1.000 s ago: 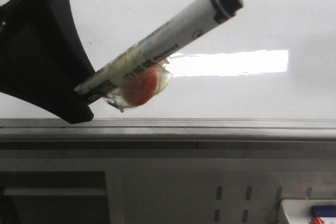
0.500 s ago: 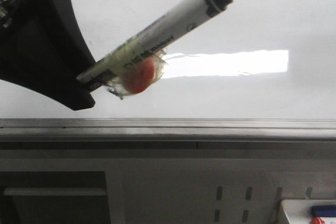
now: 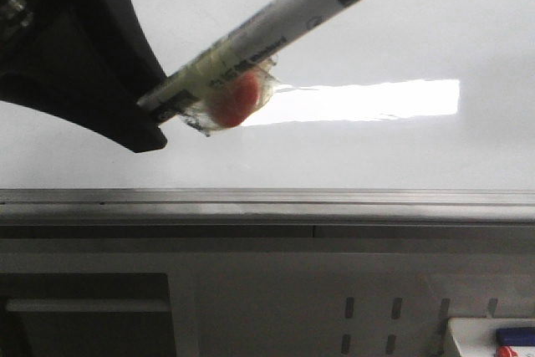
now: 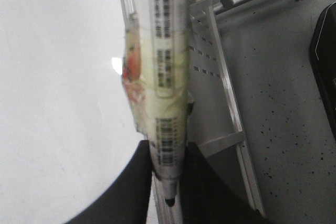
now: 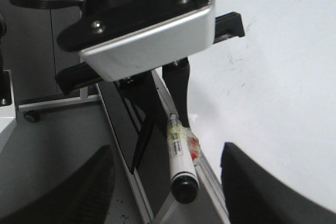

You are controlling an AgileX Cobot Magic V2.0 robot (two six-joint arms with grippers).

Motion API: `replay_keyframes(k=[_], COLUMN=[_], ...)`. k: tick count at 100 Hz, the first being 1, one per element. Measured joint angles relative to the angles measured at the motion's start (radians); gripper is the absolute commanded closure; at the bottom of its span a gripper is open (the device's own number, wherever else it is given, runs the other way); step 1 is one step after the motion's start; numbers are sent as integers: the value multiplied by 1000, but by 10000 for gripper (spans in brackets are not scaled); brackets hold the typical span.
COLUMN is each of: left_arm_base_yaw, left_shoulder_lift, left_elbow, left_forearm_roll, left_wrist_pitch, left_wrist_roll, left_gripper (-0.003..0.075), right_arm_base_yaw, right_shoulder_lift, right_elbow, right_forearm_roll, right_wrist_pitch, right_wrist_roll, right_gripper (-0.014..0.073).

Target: Write number 4 on whiteboard

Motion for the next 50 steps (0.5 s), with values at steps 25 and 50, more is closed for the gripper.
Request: replay_keyframes(k=[25, 50], left_arm_base_yaw=[0, 0], left_shoulder_lift=[-9, -11], left_elbow=[0, 0], left_forearm_roll=[-124, -163], left_wrist_pitch=[0, 6], left_wrist_roll=[106, 121], left_gripper=[740, 740], right_arm_base_yaw=[0, 0], right_shoulder_lift=[95, 130], right_elbow=[0, 0], right_forearm_roll=[-35, -82], right_wrist_pitch=[-51, -59], right_wrist_roll=[0, 2], right_gripper=[198, 199])
